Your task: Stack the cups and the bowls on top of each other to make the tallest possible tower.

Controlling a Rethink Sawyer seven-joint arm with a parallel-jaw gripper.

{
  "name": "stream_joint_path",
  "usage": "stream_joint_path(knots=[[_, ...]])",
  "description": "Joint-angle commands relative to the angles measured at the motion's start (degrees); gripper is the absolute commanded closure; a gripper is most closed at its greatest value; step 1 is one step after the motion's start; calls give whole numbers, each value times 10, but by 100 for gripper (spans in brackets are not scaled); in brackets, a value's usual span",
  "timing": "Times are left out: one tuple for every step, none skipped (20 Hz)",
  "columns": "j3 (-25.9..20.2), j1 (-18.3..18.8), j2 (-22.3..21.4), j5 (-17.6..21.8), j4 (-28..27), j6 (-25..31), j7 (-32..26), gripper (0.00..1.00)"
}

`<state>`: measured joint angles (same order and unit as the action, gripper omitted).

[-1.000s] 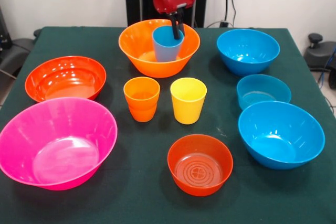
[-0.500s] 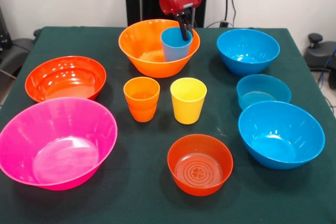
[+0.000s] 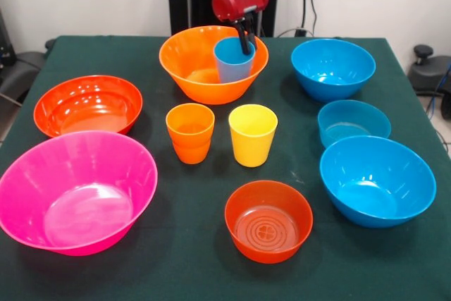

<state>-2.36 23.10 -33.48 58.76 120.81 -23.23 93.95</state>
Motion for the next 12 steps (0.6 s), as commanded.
stream_joint_path(knots=[[-11, -2, 21, -2, -54, -30, 48, 100], [-8, -3, 24, -1, -55, -31, 47, 100], [-7, -3, 25, 0, -56, -31, 46, 100], [-5, -2, 28, 0, -58, -34, 45, 100], [-4, -2, 29, 0, -59, -33, 47, 100], [-4, -3, 29, 0, -58, -32, 47, 100], [-1, -5, 30, -1, -60, -32, 45, 100], [2, -8, 30, -3, -60, -35, 44, 100], [4, -10, 31, -3, -61, -33, 43, 100], [4, -10, 30, -2, -61, -32, 44, 100], [4, -11, 29, -1, -62, -30, 44, 100], [4, -10, 29, 0, -62, -27, 45, 100]])
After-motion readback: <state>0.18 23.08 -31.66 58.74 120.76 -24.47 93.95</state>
